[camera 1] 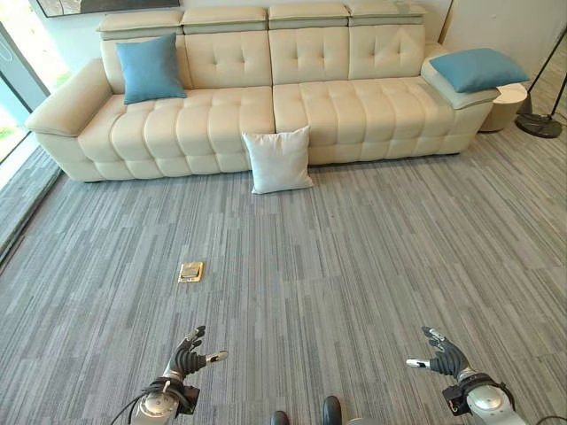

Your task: Pick up all the scattered cushions and arrange them neatly on the sofa.

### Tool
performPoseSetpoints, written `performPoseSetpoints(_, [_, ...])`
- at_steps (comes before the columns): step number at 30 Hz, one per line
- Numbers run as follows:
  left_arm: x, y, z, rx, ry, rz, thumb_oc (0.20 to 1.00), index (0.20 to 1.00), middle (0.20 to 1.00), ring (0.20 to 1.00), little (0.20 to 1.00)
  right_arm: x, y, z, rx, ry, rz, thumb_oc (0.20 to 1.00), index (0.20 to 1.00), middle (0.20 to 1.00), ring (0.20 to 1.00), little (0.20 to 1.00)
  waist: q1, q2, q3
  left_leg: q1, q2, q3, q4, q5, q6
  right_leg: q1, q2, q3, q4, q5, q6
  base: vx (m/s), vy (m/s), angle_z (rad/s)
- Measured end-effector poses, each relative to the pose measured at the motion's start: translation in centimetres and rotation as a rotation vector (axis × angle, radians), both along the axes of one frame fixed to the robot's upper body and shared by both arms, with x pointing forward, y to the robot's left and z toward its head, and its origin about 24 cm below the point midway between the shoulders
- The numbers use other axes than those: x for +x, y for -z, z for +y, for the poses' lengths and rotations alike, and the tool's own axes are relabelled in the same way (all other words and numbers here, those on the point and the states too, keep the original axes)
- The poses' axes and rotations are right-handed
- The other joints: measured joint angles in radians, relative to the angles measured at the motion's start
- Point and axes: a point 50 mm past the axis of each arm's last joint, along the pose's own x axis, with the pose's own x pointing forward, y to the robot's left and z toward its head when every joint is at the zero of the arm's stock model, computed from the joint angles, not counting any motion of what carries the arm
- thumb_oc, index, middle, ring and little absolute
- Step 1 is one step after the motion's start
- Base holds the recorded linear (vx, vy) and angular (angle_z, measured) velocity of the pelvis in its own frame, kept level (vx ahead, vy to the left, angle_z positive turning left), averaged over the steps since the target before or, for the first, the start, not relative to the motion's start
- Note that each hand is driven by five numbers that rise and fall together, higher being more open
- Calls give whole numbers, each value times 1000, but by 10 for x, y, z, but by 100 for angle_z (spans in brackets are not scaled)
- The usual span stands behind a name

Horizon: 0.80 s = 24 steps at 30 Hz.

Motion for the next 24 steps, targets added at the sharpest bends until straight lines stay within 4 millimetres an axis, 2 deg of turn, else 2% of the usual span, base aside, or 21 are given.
performPoseSetpoints(2, [-3, 4, -4, -15, -4, 16, 1000, 1000, 1000, 1000, 1000, -2, 5, 4, 46, 42, 10, 1000, 1000, 1000, 1000, 1000, 3, -2, 4, 0, 0, -1, -5, -3, 0, 0, 0, 0, 0, -9, 11, 16, 2, 1])
performPoseSetpoints(6, [-12, 11, -7, -26, -22, 61, 1000, 1000, 1000, 1000, 1000, -9, 12, 8, 79, 75, 32, 1000, 1000, 1000, 1000, 1000, 4, -3, 5, 0, 0, -2, -7, -15, -2, 0, 0, -1, 0, -14, 7, 19, 4, 1])
performPoseSetpoints(7, [-17, 13, -6, -26, -27, 73, 1000, 1000, 1000, 1000, 1000, -10, 12, 9, 84, 79, 31, 1000, 1000, 1000, 1000, 1000, 4, -4, 5, -1, 0, -3, -7, -23, -10, 0, 0, 0, 0, -14, 7, 0, 0, 0])
performPoseSetpoints(15, [-32, 17, -4, -20, -47, 107, 1000, 1000, 1000, 1000, 1000, -10, 11, 8, 73, 93, 21, 1000, 1000, 1000, 1000, 1000, 8, -11, 4, -20, -1, -3, -7, -23, -10, -19, 0, 1, 0, -16, 4, 4, 2, 0])
performPoseSetpoints(21, [-30, 16, -3, -20, -66, 96, 1000, 1000, 1000, 1000, 1000, -3, 8, 10, 76, 83, -3, 1000, 1000, 1000, 1000, 1000, 17, -20, 4, -41, -4, 1, 0, -11, 8, -44, -2, 3, 1, -9, 5, 5, 30, 0])
performPoseSetpoints(24, [-23, 11, -5, -25, -66, 61, 1000, 1000, 1000, 1000, 1000, 2, 5, 11, 76, 79, -17, 1000, 1000, 1000, 1000, 1000, 29, -23, 10, -59, -6, 3, 1, -11, 8, -63, -5, 6, 1, -8, 6, 41, 87, -2])
